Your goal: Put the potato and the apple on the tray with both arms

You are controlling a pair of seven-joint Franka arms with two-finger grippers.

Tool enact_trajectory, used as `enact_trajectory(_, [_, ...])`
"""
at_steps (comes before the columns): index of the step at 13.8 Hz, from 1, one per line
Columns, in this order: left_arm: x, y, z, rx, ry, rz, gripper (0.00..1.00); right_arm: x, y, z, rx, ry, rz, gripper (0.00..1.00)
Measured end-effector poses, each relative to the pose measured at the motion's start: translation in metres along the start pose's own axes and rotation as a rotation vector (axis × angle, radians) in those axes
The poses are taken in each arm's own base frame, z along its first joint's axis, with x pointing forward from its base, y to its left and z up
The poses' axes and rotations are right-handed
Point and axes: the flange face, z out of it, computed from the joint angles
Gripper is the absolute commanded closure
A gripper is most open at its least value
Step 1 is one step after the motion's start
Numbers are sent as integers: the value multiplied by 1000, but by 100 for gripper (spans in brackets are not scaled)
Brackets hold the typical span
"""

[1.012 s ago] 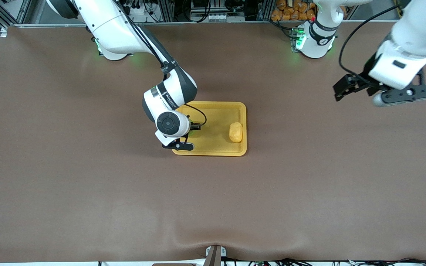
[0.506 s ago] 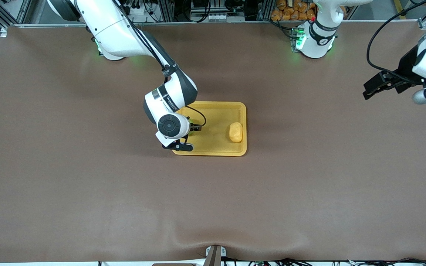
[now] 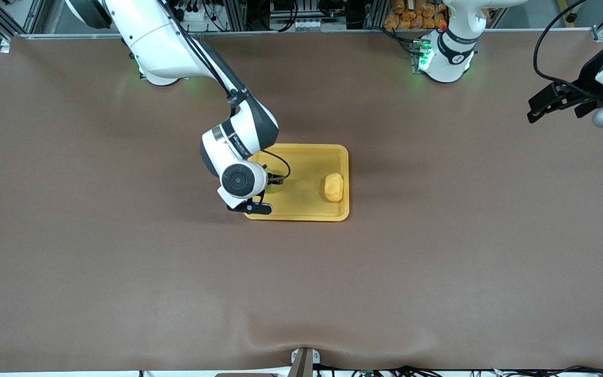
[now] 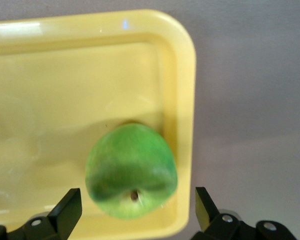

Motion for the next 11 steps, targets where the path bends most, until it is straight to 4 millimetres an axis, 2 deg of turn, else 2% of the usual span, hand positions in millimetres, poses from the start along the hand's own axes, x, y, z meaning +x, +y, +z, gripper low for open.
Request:
enact_trajectory(4, [-5,-5,-3,1,4,72,0,1,7,-36,9,-3,4,0])
enact_trajectory(6, [-4,-13,-1,2,1,86,0,5,17,-66,38,26,17,0])
enact_trajectory(9, [-4,-15,0,2,-6,84,0,15,61,-116,73,28,68,0])
enact_trajectory(11, [-5,-14,3,4,-20,84,0,20,94,-143,80,3,101,0])
